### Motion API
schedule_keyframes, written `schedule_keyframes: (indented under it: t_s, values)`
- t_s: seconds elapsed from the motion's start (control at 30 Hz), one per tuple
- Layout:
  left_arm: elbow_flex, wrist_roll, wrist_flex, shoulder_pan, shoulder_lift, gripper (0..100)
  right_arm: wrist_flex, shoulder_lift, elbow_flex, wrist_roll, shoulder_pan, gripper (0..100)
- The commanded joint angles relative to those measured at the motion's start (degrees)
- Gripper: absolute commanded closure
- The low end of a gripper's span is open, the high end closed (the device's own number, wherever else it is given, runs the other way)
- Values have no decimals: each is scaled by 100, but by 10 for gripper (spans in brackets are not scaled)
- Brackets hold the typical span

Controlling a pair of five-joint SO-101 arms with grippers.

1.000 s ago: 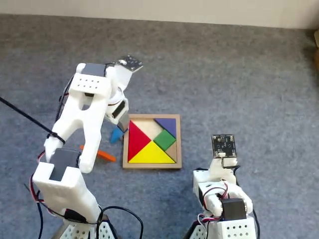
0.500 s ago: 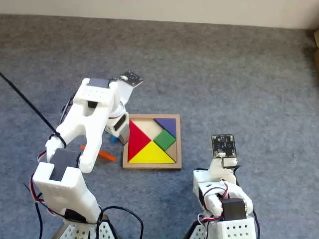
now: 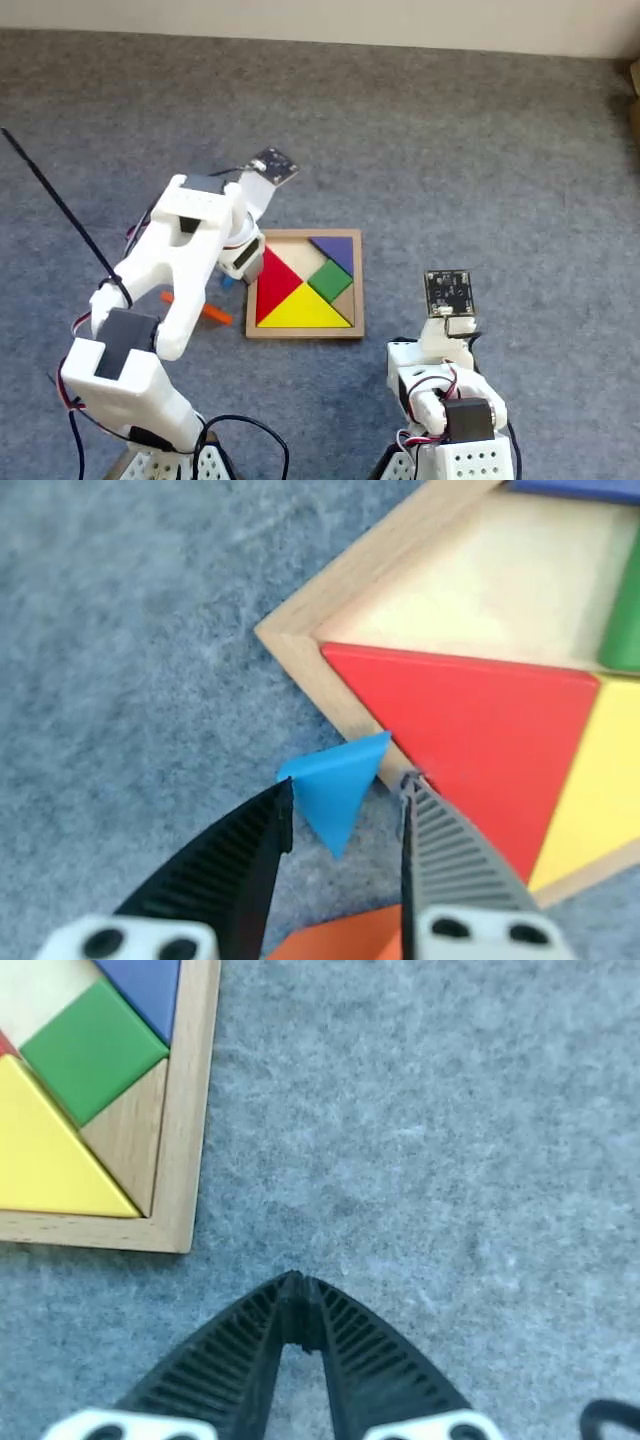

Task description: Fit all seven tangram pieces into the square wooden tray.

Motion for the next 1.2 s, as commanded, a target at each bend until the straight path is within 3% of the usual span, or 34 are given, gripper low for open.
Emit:
schedule_keyframes:
  t_s: [0.0, 0.27, 0.63, 0.87, 1.17]
  values:
    - [13, -70, -114, -4, -66, 832, -163, -101, 848, -9, 66, 992]
    - [-189, -378, -105, -374, -75, 828, -163, -101, 848, -9, 66, 992]
    - [-268, -431, -114, -136, 330, 829, -163, -101, 848, -9, 66, 992]
    - [-1508, -404, 800, -66, 1253, 846, -163, -101, 848, -9, 66, 992]
    - [-1684, -246, 958, -57, 1059, 928, -163, -101, 848, -9, 66, 992]
